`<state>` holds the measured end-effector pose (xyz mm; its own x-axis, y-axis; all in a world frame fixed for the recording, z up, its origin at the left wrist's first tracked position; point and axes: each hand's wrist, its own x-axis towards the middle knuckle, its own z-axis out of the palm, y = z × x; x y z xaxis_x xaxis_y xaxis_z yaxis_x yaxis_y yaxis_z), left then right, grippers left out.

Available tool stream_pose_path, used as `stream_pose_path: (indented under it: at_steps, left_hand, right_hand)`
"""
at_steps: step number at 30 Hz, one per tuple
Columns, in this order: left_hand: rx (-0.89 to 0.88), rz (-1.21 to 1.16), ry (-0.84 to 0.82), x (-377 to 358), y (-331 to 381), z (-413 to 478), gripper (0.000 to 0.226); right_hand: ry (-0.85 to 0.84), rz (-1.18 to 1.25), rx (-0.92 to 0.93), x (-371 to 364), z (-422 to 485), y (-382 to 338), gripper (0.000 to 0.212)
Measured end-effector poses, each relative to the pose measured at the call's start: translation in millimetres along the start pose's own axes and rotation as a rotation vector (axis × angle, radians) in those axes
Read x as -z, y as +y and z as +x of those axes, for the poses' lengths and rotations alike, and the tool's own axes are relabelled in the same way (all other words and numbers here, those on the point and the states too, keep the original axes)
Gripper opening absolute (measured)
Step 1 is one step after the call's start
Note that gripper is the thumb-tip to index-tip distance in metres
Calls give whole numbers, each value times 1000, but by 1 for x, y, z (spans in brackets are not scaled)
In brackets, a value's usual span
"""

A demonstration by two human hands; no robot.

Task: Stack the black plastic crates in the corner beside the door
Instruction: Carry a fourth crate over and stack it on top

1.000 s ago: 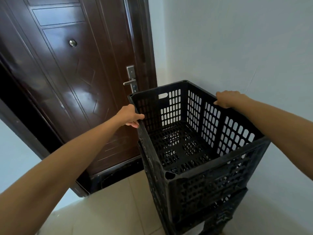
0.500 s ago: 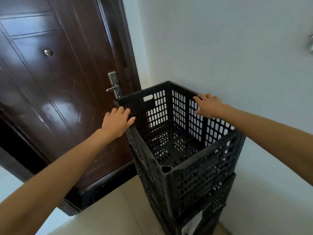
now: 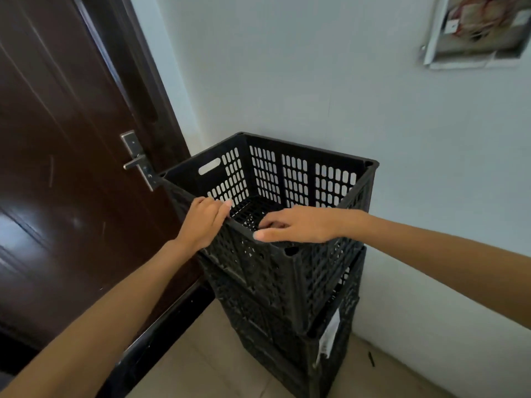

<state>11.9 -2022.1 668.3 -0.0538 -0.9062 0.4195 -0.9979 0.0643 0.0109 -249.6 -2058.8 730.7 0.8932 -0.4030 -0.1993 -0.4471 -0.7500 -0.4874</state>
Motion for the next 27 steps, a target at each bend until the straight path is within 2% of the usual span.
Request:
stream_pose_path:
  at_steps: [2,5,7,11,14,16,17,20,22,24,26,27]
  left_hand:
    - [-13,5,26,-4,-1,-1,38]
    - [25,-19,-10,-9,-6,-1,19]
    - [60,-76,-55,-11,-6,0,15]
    - [98,-159,-28,-2,1,0,37]
    - [38,-82,-100,3,16,-4,75]
    - [-61,22,-79,3,20,-7,86]
    - [-85,50,-77,3,22,-11,83]
    - [-159,42,-29,5,20,-9,46]
    - [-190,-30,-49,9,32,-2,49]
    - [-252,-106,-95,10,56,7,55]
    - [-284,-183,-211,10,78,13,55]
    - [-283,-201,-261,10,85,15,53]
  right_hand:
    - [25,-162,-86,-23,-7,-22,75]
    - [261,-551,-174,-54,-10,-30,57]
    - [351,-552,-200,-60,-8,-31,45]
    - [326,-532,-240,-54,-13,-36,41]
    - [336,-551,-271,-56,-28,-35,45]
    - [359,-579,-278,-62,-35,-35,47]
    - [373,-590,-275,-65,-36,-35,46]
    - [394,-607,-278,-68,-35,-34,47]
    - [347,-605,-303,-65,-34,-37,54]
    - [242,-479,-372,-56,-35,-37,66]
    - [196,-414,-403,-51,-35,-32,71]
    - [217,-476,-381,-52,-34,-27,70]
